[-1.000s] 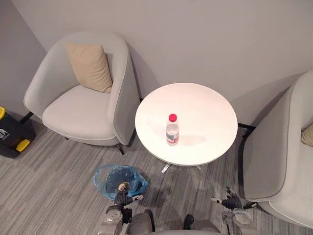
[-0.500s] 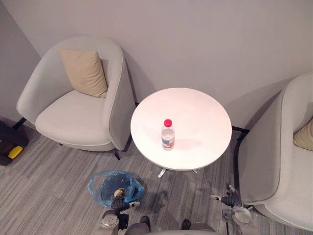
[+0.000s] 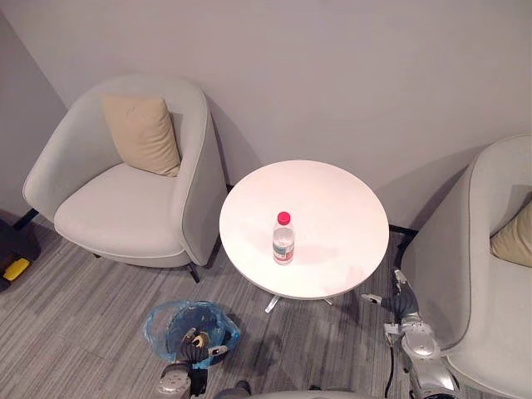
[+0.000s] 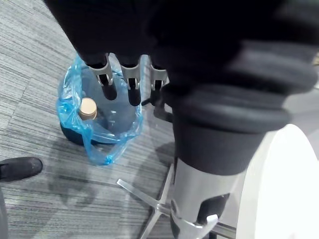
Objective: Gather rubbish on tea table into small bin, then transfer packed bag to large trash can.
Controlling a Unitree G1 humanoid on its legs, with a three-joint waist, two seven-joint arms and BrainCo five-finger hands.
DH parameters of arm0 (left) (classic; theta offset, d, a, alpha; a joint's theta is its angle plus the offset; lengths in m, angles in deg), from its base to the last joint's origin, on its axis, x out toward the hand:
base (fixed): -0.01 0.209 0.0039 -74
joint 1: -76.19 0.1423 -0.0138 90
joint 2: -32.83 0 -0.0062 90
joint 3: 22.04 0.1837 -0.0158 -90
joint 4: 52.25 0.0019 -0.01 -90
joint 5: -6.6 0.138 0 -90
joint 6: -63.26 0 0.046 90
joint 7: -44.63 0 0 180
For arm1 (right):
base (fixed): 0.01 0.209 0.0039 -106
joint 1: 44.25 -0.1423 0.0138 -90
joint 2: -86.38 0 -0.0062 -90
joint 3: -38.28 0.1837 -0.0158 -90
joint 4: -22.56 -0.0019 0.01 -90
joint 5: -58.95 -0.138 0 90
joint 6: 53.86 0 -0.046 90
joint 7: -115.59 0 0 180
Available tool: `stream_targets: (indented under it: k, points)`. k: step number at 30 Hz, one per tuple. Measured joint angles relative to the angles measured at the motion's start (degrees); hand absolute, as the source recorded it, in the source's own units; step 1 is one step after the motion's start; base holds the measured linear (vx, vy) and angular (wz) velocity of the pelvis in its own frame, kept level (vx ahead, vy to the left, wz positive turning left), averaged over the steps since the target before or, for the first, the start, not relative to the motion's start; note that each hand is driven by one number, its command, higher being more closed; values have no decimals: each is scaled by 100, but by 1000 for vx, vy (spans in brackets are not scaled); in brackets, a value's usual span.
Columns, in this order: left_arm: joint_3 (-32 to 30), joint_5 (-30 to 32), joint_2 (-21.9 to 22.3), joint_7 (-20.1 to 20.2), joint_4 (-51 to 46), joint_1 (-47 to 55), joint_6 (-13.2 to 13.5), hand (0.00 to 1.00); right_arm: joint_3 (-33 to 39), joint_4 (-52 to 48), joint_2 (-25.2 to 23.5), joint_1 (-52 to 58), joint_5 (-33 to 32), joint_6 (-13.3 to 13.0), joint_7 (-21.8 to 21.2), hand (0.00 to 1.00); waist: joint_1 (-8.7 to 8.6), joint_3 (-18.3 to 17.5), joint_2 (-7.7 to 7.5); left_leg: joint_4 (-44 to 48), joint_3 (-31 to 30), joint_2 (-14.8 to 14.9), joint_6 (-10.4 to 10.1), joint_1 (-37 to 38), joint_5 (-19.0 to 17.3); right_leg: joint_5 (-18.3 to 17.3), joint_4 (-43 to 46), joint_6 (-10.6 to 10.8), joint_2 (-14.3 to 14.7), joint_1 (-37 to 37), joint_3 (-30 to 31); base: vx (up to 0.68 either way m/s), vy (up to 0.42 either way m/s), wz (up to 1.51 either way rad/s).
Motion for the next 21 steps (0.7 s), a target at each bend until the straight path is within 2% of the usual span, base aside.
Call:
stream_targets:
  k: [3, 13, 17, 21]
  points:
    - [4, 1, 7, 3, -1, 10, 0, 0, -324, -278, 130, -24, 0, -129, -135, 0, -3, -5, -8, -21, -17, 1, 0, -1, 0, 30, -67, 7, 6, 21, -13, 0, 0, 0]
    - [18, 1, 6, 4, -2, 99, 27, 0, -1154, -415, 347, -522, 0, -146, -248, 0, 5, -8, -11, -72, -297, -67, 30, -182, 21, 74, -301, 47, -37, 41, -259, 10, 1, 13]
    - [28, 1, 7, 3, -2, 122, 57, 0, -1511, -312, 386, -948, 0, -151, -237, 0, 120, -7, -10, -73, -320, -79, 46, -272, 32, 125, -428, 34, -36, 56, -284, 40, 4, 2]
    - [63, 1, 28, 3, -6, 101, 100, 0, -1679, 76, 380, -1317, 0, -152, -200, 0, 144, -4, -7, -68, -464, -115, 111, -408, 79, 219, -607, 34, -45, 69, -394, 4, 1, 15]
